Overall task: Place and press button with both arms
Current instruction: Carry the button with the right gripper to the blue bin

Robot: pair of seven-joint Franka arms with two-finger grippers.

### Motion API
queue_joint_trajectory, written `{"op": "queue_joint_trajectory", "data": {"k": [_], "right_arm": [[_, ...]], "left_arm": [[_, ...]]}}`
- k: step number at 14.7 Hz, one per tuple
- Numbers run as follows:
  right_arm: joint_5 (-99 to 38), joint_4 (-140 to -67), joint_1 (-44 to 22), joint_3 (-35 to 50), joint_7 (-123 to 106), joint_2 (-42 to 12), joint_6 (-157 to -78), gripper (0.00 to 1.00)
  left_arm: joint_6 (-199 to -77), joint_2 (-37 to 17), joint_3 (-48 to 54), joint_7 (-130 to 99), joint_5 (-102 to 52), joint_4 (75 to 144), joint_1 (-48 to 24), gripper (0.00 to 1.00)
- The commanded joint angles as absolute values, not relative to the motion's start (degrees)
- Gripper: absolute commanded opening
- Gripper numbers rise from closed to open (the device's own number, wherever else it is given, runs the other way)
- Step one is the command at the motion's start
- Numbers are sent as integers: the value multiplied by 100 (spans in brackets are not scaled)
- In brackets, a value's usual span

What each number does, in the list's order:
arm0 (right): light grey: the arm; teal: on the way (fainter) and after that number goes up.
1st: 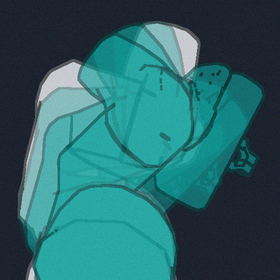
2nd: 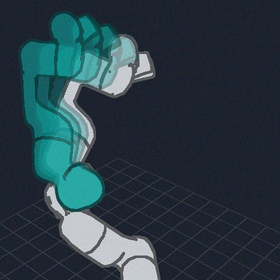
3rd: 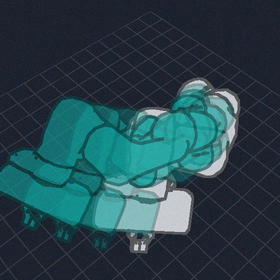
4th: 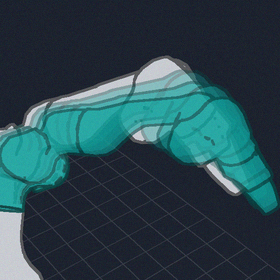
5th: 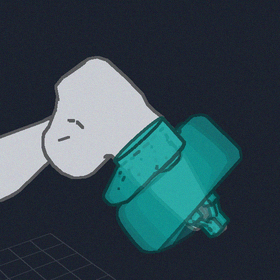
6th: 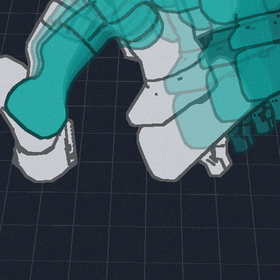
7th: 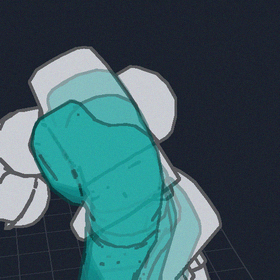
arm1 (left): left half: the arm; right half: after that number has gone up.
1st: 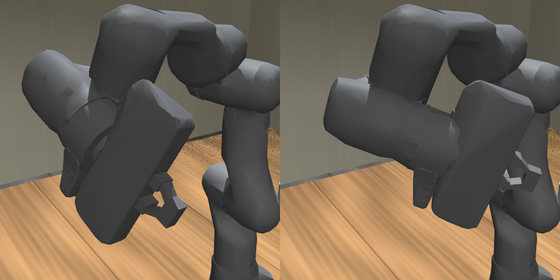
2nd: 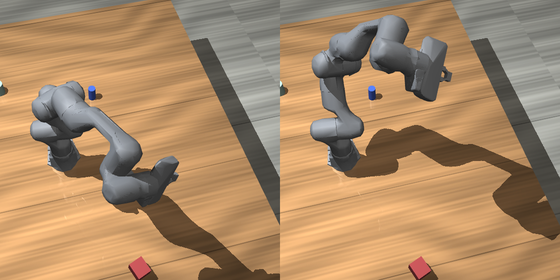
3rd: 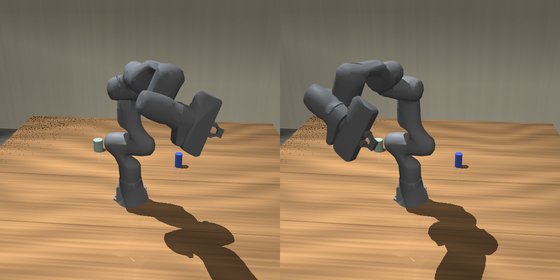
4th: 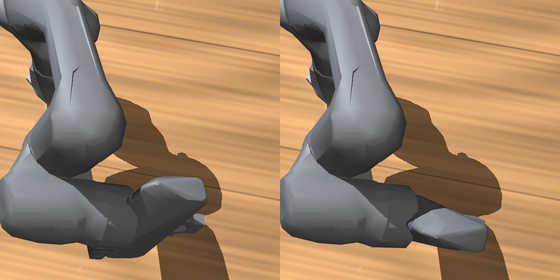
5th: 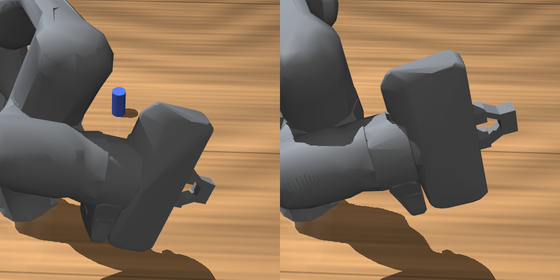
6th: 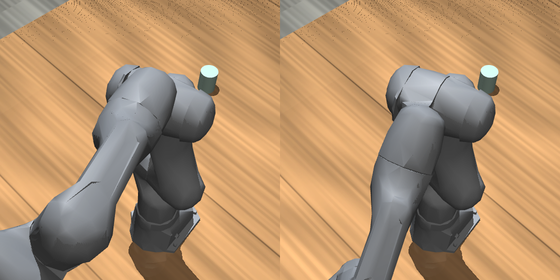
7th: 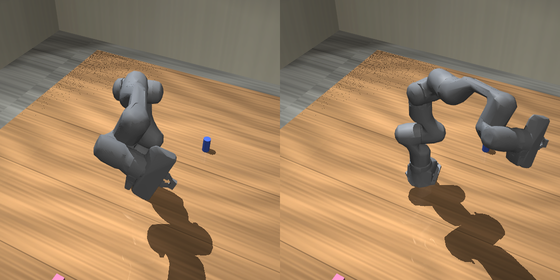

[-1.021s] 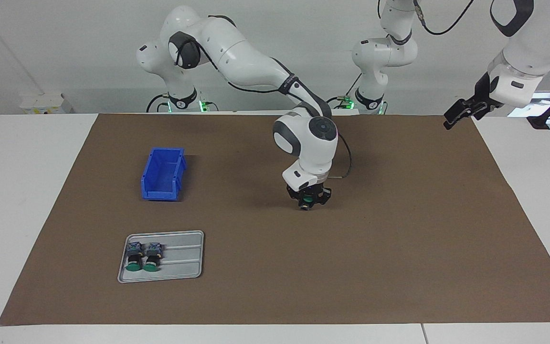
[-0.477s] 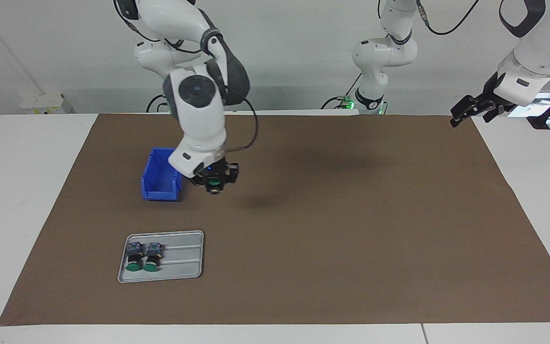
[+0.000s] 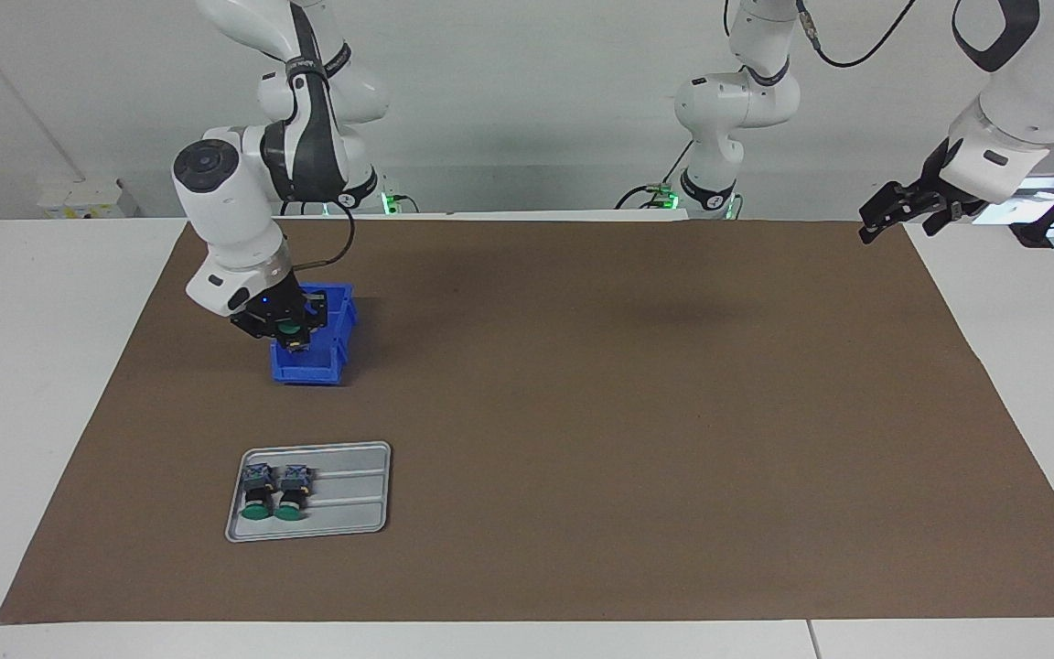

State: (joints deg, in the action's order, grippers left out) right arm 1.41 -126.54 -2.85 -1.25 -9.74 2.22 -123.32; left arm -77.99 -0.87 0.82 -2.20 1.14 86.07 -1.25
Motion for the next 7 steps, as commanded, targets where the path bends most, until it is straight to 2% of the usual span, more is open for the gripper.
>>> {"op": "queue_joint_trajectory", "data": {"k": [1,5,7], "right_arm": [[26,-13086,-185,-35,-1125,360,-12655,1],[26,-13394,-176,-35,-1151,264,-13016,3],[26,-13456,-176,-35,-1151,255,-13025,10]], "left_arm": [[-7770,9,79,-184,202,8693,-167,100],[-7752,62,105,-228,185,8684,-220,100],[-7743,62,105,-220,185,8692,-430,100]]}}
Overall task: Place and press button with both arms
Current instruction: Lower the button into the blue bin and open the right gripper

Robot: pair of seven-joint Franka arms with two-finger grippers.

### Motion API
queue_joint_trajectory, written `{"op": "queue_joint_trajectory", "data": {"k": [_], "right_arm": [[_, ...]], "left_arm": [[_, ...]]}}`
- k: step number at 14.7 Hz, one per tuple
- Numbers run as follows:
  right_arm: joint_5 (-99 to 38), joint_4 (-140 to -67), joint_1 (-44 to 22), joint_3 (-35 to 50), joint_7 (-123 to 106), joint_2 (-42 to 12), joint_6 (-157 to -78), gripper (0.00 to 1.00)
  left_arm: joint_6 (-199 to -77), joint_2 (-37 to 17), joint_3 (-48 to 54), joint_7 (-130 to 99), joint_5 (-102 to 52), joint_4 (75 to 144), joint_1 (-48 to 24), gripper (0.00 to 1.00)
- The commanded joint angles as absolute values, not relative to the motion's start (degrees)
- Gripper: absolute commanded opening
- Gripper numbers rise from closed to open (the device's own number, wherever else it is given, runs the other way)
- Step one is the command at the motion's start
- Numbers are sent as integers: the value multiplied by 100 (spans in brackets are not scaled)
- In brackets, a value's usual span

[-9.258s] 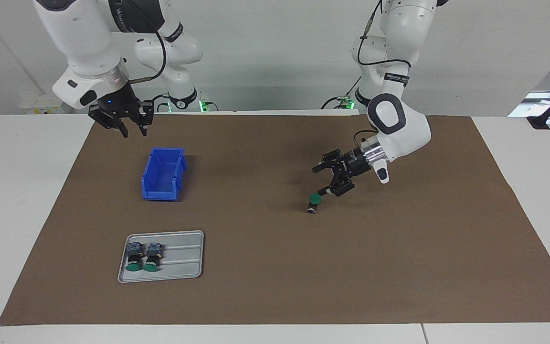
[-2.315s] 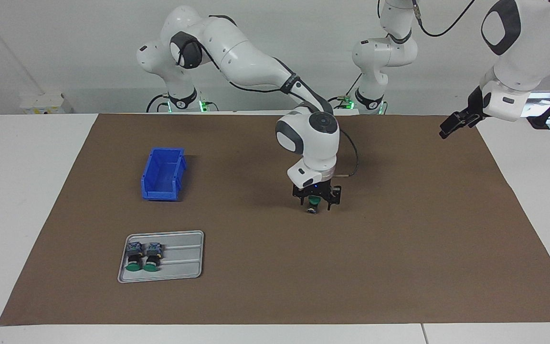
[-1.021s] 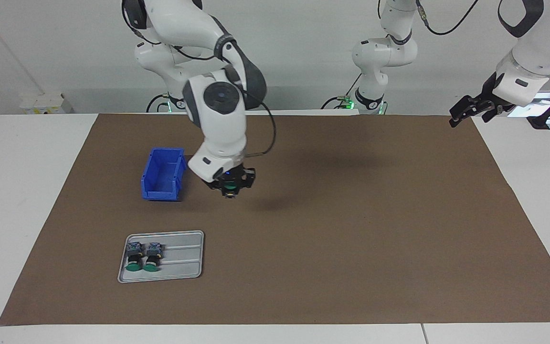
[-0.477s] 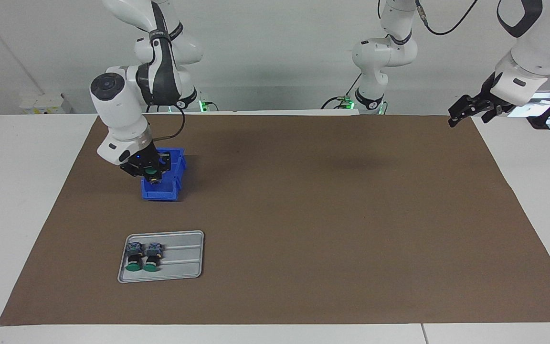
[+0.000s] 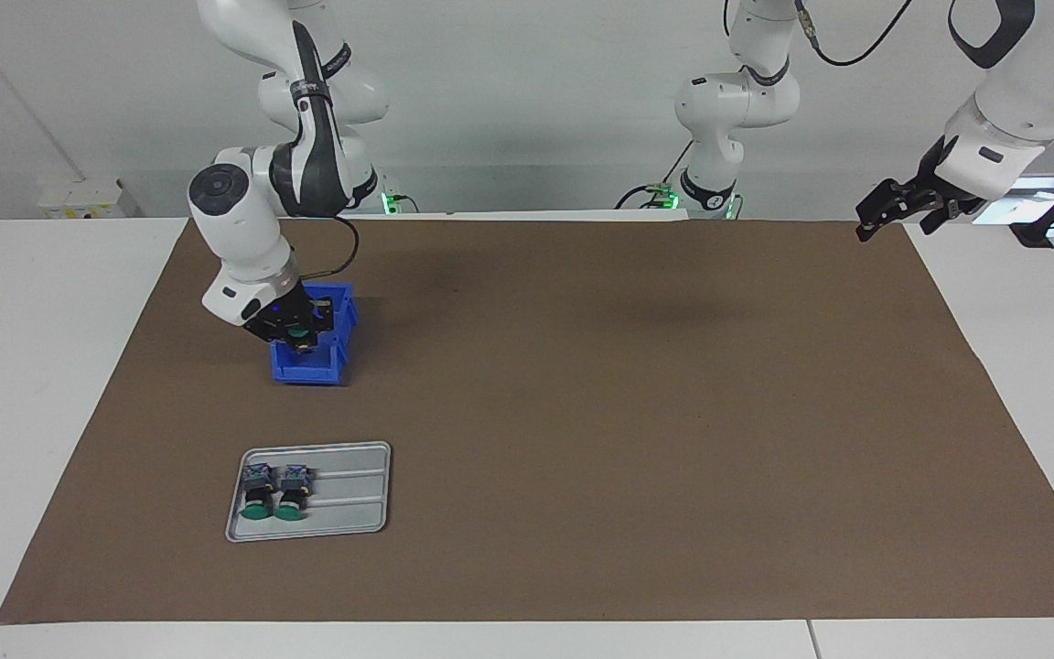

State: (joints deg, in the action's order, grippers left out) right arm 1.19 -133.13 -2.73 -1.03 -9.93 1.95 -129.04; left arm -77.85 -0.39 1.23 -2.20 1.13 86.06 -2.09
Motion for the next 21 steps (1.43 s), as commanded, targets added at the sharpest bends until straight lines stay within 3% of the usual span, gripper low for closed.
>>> {"op": "queue_joint_trajectory", "data": {"k": [1,3,7,14,16,19,21], "right_arm": [[18,-13456,-167,-26,-1186,255,-13017,16],[18,-13456,-176,-35,-1222,255,-13008,31],[18,-13456,-176,-35,-1230,255,-12964,48],[18,-13272,-167,-35,-1248,255,-12859,51],[18,-12844,-167,-35,-1231,316,-12317,63],[18,-11877,-184,-35,-1204,325,-11367,99],[18,-11262,-202,-35,-1195,325,-10848,99]], "left_arm": [[-7717,79,97,-228,185,8701,-439,100],[-7708,79,97,-229,193,8719,-439,100],[-7743,97,97,-228,193,8763,-431,100],[-7761,114,35,-229,193,8780,-360,100],[-7796,123,35,-229,193,8798,-343,100],[-7813,123,35,-229,193,8815,-334,100],[-7813,123,35,-229,193,8815,-334,100]]}}
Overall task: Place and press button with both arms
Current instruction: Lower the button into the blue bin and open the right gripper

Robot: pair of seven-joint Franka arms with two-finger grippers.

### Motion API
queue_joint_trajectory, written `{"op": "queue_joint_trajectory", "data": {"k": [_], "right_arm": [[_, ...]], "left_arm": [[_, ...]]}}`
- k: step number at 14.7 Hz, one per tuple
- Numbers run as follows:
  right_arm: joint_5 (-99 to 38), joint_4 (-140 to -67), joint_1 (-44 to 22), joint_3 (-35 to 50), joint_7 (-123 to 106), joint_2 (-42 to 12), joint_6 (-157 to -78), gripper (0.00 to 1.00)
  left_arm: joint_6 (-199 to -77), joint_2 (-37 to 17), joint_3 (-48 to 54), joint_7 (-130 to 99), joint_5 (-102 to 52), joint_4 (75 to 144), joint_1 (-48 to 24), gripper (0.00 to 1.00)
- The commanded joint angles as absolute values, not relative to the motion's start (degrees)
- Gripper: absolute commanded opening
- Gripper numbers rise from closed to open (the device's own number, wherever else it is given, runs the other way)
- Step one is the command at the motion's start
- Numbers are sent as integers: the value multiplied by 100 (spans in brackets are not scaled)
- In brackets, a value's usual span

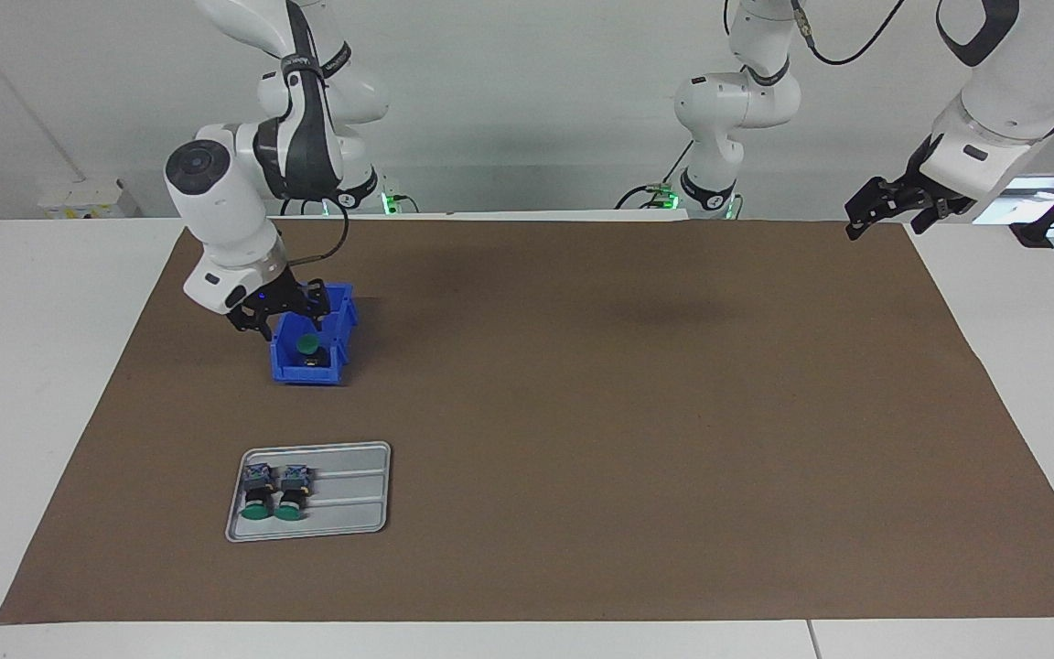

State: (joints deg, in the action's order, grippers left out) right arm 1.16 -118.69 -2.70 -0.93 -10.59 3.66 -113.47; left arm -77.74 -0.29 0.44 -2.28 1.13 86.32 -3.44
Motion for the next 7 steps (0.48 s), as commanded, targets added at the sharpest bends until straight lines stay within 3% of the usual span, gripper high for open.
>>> {"op": "queue_joint_trajectory", "data": {"k": [1,4,7], "right_arm": [[18,-10919,-202,-35,-1178,308,-10506,99],[35,-9655,-202,-35,-933,211,-9514,99],[114,-8677,-150,-35,-817,-105,-8738,99]], "left_arm": [[-7813,123,35,-229,193,8815,-334,100],[-7979,123,35,-202,193,8824,-334,100],[-8437,351,35,-193,193,9332,-334,100]]}}
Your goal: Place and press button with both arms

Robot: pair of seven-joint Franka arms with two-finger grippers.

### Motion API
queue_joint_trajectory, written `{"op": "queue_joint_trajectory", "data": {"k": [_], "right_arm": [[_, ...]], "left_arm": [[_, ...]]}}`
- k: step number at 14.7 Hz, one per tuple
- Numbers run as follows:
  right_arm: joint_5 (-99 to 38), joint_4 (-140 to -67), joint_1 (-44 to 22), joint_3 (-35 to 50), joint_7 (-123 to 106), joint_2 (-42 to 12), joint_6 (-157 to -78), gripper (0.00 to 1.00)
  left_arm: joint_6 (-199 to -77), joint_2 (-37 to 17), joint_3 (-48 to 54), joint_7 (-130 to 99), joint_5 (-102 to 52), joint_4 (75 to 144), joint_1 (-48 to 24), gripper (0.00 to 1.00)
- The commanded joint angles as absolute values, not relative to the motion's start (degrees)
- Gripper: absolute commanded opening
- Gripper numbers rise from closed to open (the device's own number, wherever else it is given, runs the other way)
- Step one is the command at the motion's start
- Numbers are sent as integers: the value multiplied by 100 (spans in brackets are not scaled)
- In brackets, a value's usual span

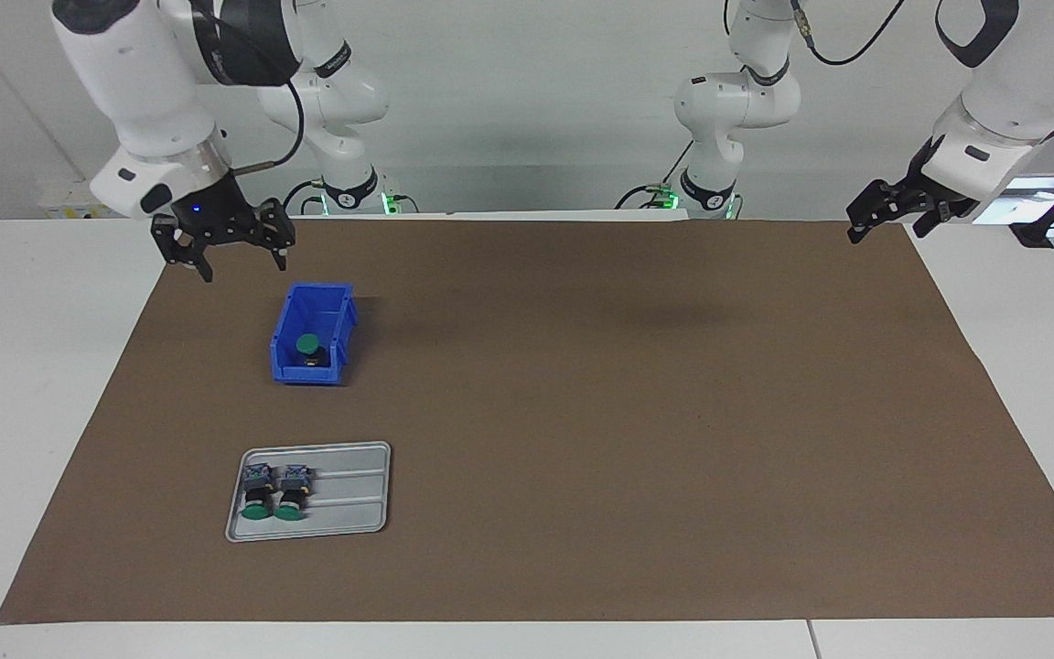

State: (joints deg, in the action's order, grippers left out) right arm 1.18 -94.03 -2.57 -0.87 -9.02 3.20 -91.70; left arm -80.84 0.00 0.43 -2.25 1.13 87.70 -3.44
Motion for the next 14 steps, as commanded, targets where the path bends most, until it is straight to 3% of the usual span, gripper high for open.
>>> {"op": "queue_joint_trajectory", "data": {"k": [1,14], "right_arm": [[114,-8649,-141,-44,-817,-105,-8675,99],[123,-8798,-35,-97,-694,-88,-8648,99]], "left_arm": [[-8577,369,35,-193,193,9421,-334,100],[-8411,141,35,-202,167,9185,-334,100]]}}
